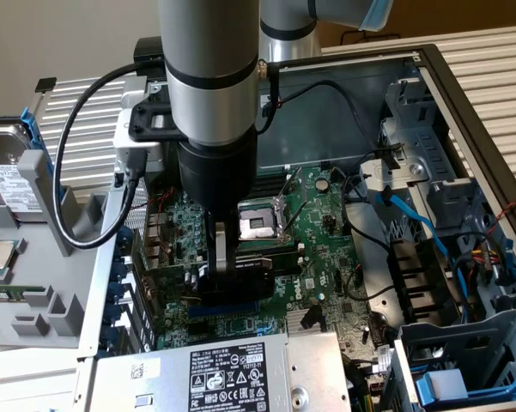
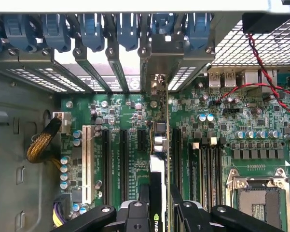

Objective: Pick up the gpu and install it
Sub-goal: 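Insert the gpu into the slot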

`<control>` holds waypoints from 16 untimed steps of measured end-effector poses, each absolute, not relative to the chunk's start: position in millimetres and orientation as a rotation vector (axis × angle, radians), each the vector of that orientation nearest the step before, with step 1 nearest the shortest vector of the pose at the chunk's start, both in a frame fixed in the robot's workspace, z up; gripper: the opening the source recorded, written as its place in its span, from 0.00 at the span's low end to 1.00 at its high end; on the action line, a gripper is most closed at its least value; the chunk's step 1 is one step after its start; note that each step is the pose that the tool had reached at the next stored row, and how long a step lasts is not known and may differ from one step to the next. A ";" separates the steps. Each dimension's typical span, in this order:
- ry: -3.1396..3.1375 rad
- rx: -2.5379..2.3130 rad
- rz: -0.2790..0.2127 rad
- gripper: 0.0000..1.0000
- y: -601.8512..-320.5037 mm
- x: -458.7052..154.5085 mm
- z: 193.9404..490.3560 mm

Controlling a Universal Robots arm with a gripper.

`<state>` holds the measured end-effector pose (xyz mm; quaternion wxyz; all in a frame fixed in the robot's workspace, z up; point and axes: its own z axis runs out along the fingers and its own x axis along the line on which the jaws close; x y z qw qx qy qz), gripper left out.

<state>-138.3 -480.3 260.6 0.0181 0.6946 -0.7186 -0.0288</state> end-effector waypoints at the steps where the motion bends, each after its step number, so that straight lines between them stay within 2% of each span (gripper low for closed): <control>1: -2.232 2.157 -0.089 0.27 -480.3 -138.4 260.5; 16: -2.232 2.157 -0.089 0.27 -480.3 -138.9 259.2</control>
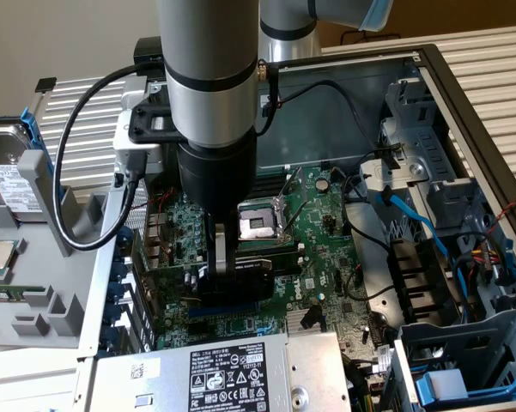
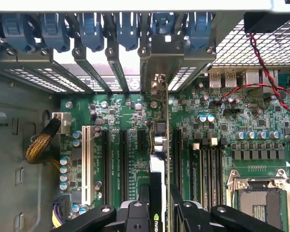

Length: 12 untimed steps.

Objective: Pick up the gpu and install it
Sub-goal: 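Insert the gpu into the slot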

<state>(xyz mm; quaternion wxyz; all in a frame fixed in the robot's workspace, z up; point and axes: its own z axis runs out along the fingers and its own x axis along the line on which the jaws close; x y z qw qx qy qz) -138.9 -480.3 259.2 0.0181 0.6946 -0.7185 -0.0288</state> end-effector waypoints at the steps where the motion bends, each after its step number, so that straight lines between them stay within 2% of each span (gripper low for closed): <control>1: -2.232 2.158 -0.090 0.27 -480.3 -138.9 259.2; 12: -2.231 2.159 -0.090 0.27 -480.2 -139.0 257.8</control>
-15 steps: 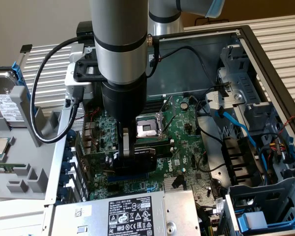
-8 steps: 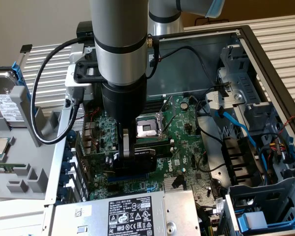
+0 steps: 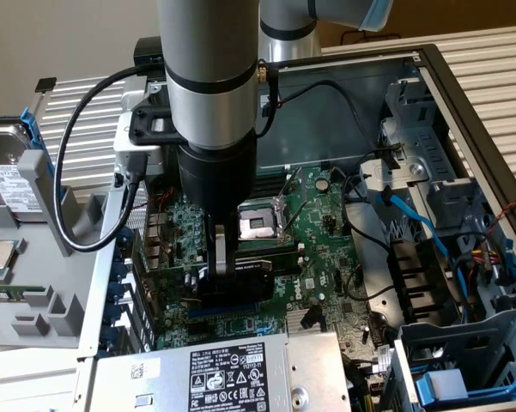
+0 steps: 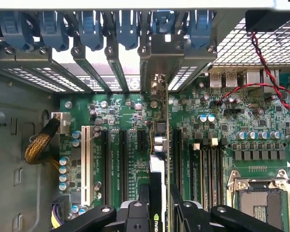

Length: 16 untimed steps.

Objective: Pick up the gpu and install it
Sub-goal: 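Insert the gpu into the slot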

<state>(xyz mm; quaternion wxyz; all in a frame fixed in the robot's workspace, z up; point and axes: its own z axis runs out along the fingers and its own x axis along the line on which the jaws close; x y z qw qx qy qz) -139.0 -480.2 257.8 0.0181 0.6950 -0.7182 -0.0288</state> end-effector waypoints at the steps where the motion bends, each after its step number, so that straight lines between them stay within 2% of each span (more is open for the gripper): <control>1: -2.230 2.159 -0.089 0.27 -480.2 -139.0 257.8; 16: -2.215 2.174 -0.089 0.27 -479.7 -139.2 257.7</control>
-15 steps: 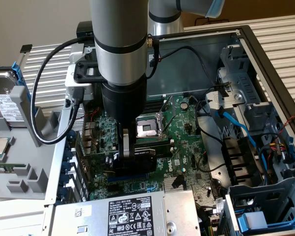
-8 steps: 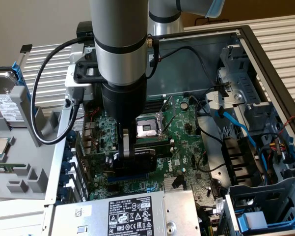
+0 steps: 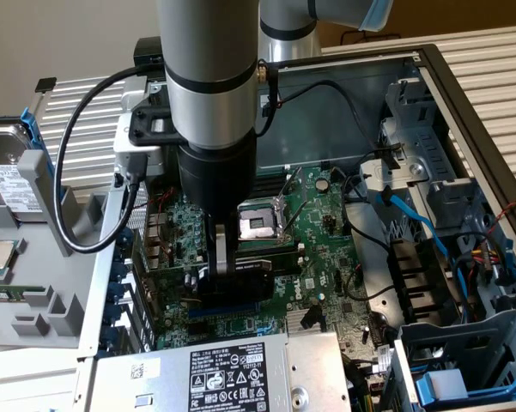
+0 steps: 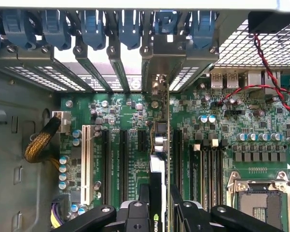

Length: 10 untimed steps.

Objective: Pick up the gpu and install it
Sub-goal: 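Insert the gpu into the slot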

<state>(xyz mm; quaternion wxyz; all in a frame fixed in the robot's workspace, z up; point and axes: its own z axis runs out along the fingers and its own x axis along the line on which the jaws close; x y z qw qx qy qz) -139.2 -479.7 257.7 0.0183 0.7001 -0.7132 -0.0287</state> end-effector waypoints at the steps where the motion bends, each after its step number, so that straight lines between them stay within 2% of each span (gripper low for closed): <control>1: -2.214 2.175 -0.089 0.27 -479.5 -139.2 257.8; 10: -2.207 2.183 -0.089 0.27 -479.3 -140.6 257.7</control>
